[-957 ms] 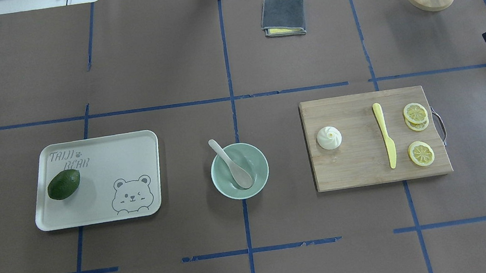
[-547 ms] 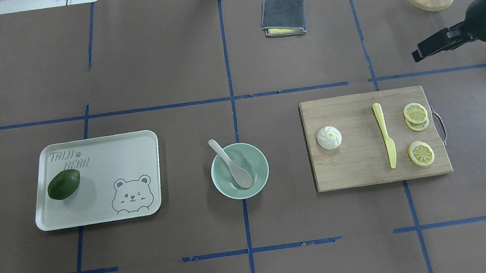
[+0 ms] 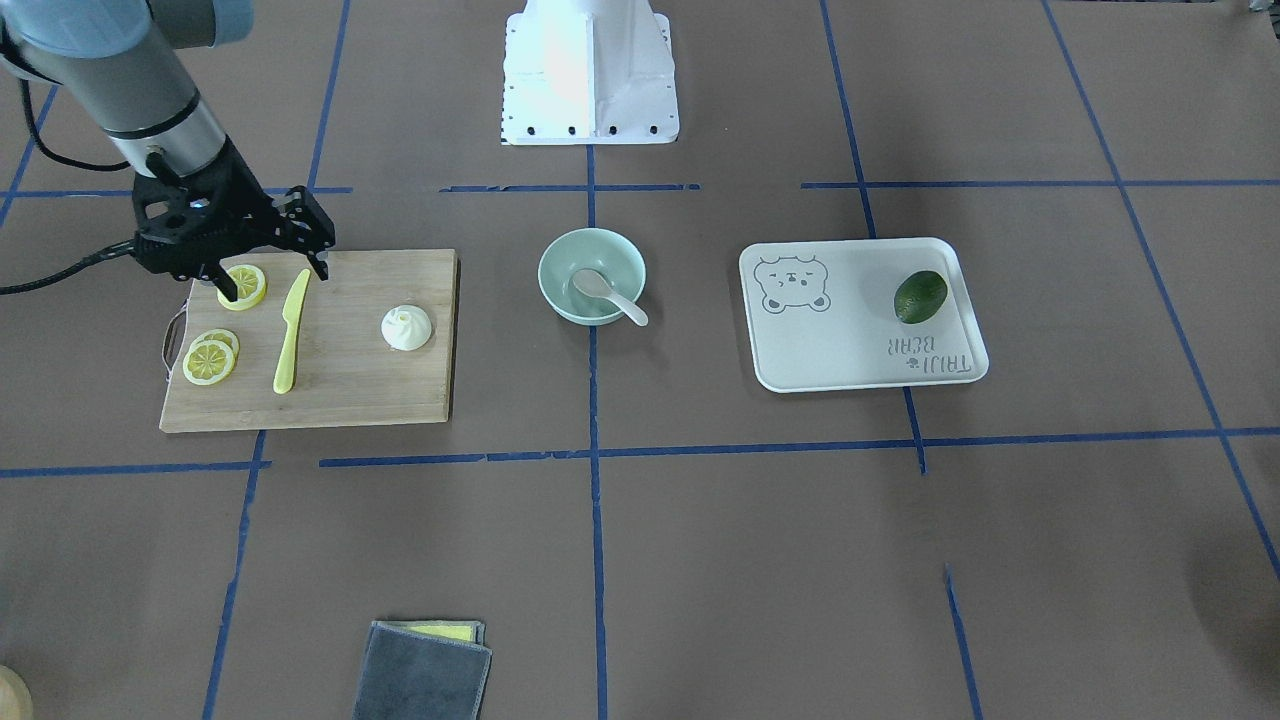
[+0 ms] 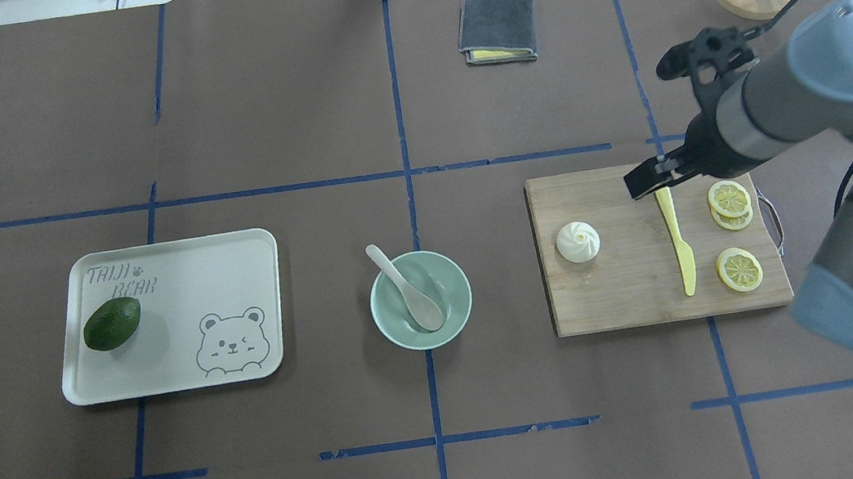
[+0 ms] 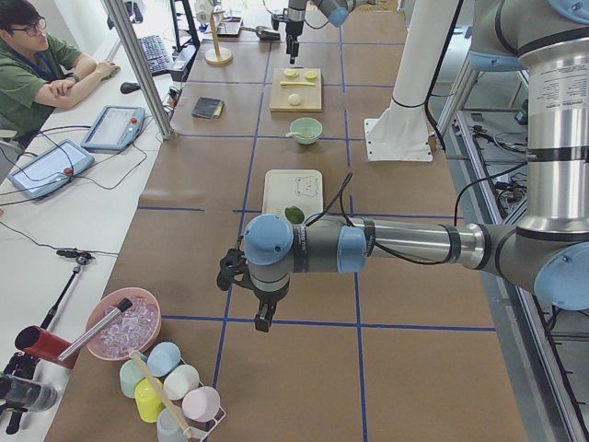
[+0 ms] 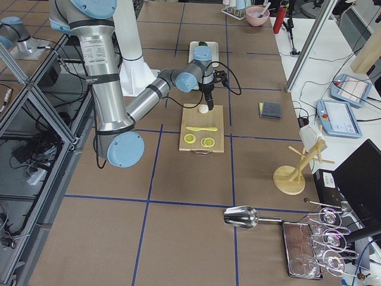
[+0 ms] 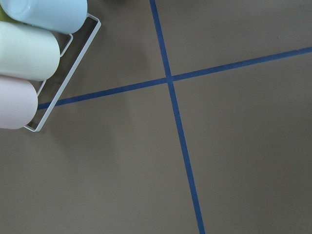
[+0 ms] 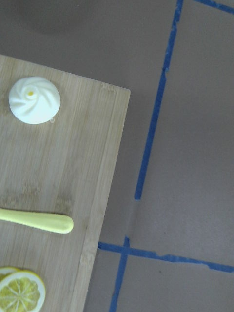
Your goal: Put spoon and bun in bowl
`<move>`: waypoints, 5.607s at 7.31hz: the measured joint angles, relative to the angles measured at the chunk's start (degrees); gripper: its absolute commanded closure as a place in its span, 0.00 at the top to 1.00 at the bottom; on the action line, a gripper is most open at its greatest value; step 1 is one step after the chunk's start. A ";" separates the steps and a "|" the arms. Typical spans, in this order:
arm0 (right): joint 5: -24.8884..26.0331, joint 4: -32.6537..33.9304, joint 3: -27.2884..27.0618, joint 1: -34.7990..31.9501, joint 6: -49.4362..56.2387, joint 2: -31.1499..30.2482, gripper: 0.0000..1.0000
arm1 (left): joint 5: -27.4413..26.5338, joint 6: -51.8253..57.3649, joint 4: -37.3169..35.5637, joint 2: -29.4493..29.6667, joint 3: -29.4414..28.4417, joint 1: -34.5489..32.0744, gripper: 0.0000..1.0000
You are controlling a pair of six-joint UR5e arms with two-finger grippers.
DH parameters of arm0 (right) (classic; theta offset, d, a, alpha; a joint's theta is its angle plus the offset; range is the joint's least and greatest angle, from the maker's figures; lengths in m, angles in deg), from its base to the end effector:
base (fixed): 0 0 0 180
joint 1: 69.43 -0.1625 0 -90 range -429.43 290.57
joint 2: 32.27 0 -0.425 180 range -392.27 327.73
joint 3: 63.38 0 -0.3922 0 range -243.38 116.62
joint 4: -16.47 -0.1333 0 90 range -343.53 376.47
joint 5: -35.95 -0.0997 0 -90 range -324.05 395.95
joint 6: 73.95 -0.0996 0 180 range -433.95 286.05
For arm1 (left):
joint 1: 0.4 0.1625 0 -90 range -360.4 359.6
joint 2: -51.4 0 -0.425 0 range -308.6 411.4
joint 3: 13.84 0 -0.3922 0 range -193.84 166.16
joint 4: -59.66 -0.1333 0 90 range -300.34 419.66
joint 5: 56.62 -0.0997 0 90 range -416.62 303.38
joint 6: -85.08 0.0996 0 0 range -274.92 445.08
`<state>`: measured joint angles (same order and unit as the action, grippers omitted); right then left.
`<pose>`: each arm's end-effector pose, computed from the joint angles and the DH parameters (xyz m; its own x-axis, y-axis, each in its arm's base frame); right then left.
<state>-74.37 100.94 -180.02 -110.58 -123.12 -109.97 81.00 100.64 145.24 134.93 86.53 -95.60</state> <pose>-0.3358 -0.4245 0.3281 0.6903 -0.2110 0.6921 0.0230 0.9624 0.2705 -0.0996 -0.4353 0.6262 0.6704 0.2018 -0.7140 -0.0926 0.9775 0.1894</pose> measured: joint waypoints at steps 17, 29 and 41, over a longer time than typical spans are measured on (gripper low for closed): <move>19.06 5.11 10.14 19.03 -21.15 24.37 1.00 | 0.69 0.00 0.25 -0.04 0.97 -0.02 1.00; -7.50 9.99 9.83 -15.83 32.05 10.19 1.00 | -0.19 0.44 0.48 0.20 0.79 0.02 1.00; -24.64 7.10 28.31 -54.09 65.10 -7.36 1.00 | -0.95 0.60 0.22 -0.16 0.31 0.13 1.00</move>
<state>-99.01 108.04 -151.71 -164.67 -58.02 -117.33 80.05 101.24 145.46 134.78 86.84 -95.47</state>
